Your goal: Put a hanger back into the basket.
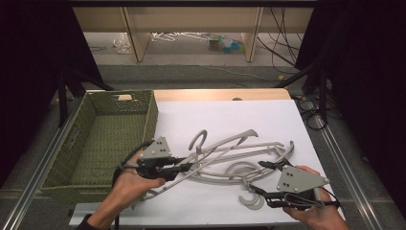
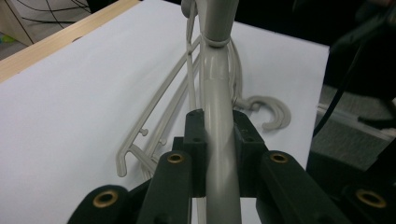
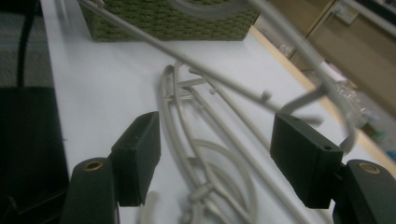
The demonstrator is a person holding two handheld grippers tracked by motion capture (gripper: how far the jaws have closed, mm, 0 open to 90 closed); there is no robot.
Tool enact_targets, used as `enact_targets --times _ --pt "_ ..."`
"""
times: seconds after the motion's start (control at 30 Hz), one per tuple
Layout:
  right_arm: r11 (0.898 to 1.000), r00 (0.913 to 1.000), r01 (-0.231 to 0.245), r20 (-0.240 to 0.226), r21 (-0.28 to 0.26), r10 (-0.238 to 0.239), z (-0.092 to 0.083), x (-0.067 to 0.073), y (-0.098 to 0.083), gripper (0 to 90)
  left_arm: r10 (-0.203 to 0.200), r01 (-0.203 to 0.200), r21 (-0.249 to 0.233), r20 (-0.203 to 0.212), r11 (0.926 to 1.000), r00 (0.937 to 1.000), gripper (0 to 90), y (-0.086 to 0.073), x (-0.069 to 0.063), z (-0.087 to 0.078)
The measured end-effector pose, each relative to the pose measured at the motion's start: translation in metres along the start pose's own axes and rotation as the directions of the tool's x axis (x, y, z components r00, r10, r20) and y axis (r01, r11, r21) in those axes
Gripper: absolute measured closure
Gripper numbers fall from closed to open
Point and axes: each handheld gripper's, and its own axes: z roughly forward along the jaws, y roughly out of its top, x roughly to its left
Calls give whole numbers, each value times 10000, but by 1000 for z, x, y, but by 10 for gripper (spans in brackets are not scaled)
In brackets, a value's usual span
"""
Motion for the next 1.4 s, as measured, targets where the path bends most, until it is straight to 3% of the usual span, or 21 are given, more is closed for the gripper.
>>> enact_targets --times 0.07,0.27,0.37,0.47,0.5,0.7,1.07,1.23,1.4 --pt "9990 9989 -455 -125 -40 454 0 3 -9 328 -319 322 -232 141 9992 9994 787 4 4 -11" --pt "9961 9961 -878 -118 1 878 -1 4 -26 326 -673 658 -775 -168 9948 9976 788 21 17 -49" --pt "9956 9954 -931 -213 104 933 -1 5 -30 326 -718 664 -974 -530 9930 9960 788 26 27 -69" --pt "9959 9957 -897 -206 90 899 0 7 -33 325 -1011 903 -1086 -983 9900 9900 788 28 39 -85" --pt "9958 9956 -904 -233 117 906 1 8 -34 325 -938 816 -1080 -1129 9908 9892 788 27 45 -90" --pt "9949 9946 -993 -289 184 998 3 9 -38 319 -1509 1266 -1280 -2028 9837 9675 788 19 76 -113" --pt "9938 9937 -1079 -274 253 1086 4 9 -42 318 -1898 1490 -1491 -3151 9775 9299 788 -10 124 -148" --pt "9933 9933 -1120 -268 285 1128 3 9 -43 313 -1987 1532 -1603 -3251 9751 9246 788 -22 140 -157" --pt "9914 9915 -1285 -171 257 1290 4 8 -47 285 -2012 1663 -1302 -3341 9774 9208 788 -41 157 -166"
